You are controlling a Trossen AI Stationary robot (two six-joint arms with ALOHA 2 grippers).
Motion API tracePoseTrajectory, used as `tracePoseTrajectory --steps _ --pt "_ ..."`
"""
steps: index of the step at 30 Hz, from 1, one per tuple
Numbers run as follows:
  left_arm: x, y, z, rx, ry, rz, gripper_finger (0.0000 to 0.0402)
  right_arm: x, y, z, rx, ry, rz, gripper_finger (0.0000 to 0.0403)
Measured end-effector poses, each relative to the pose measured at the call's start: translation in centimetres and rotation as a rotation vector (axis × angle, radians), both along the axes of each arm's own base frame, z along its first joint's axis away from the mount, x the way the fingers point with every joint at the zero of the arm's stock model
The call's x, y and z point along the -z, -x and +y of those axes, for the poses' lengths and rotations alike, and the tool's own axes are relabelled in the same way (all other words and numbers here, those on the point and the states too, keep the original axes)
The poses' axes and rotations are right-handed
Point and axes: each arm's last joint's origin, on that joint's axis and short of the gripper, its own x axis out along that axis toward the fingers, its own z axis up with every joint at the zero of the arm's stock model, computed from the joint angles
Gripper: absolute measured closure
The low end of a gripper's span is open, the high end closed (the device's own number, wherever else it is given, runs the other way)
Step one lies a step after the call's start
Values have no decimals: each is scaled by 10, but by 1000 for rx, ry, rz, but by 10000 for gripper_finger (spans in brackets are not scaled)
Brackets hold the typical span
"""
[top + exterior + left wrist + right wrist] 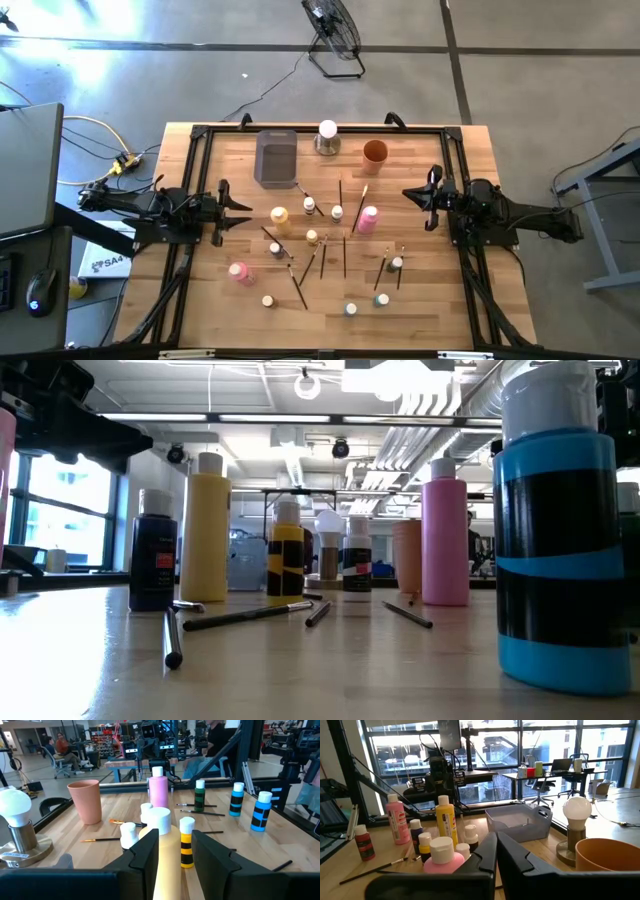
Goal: Pick & Place Paint Supplies
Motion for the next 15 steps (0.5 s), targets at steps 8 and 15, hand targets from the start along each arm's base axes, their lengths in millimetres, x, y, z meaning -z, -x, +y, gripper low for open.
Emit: tracePoseTrajectory --steps 8,15 --pt "0 0 0 0 0 0 288 0 0 0 0 0 0 399" --pt "0 0 0 0 0 0 288 0 0 0 5 9 1 399"
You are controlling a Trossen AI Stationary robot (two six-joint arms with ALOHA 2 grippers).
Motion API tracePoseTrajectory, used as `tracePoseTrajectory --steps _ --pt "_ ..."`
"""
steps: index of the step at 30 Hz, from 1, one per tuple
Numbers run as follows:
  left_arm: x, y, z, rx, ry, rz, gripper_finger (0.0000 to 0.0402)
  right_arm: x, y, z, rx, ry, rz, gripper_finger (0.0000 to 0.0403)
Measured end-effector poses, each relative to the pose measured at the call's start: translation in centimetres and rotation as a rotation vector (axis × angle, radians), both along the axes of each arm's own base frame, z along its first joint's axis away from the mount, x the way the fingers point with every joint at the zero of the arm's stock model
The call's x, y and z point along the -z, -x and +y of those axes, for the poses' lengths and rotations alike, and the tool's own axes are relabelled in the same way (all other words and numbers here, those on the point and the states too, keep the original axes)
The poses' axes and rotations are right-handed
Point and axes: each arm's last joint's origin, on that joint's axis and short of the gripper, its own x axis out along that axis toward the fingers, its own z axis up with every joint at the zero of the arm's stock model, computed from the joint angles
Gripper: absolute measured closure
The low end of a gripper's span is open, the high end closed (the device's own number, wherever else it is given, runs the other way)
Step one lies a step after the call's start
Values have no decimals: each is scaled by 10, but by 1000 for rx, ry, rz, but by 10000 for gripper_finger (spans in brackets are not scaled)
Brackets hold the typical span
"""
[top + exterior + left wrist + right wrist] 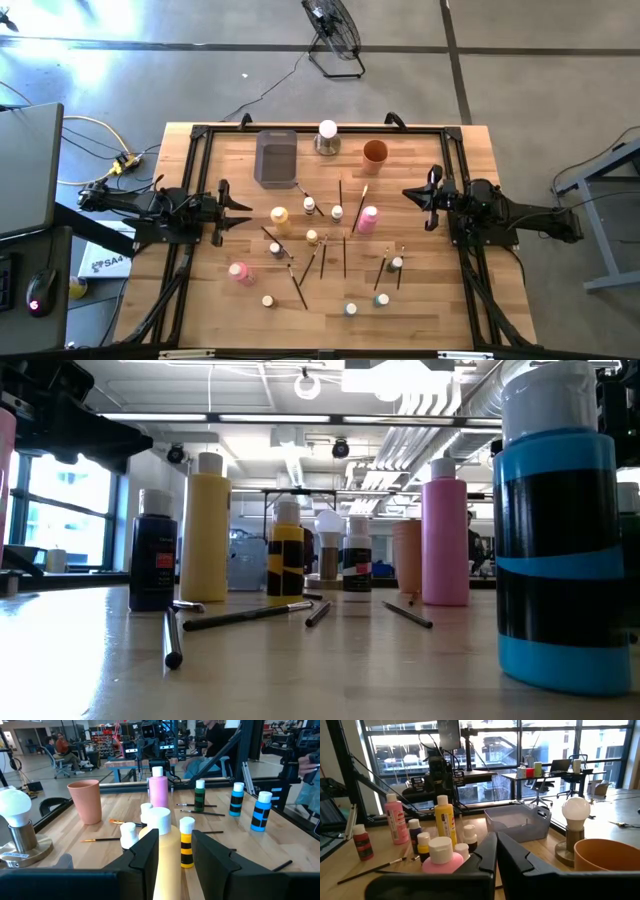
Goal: Pick & Place Paint Supplies
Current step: Put the large yellow paint bottle into the gray bin
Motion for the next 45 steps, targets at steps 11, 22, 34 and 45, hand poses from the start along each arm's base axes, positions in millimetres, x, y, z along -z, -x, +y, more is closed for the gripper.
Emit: tracePoseTrajectory --steps 11,22,34,45 --pt "0 0 0 0 0 0 288 0 0 0 -2 20 4 399" --pt "0 0 0 1 6 0 288 0 0 0 -3 21 4 399" --pt "0 0 0 0 7 -3 288 0 0 0 -3 21 4 399" --pt "0 0 0 0 7 0 288 0 0 0 -2 21 4 399"
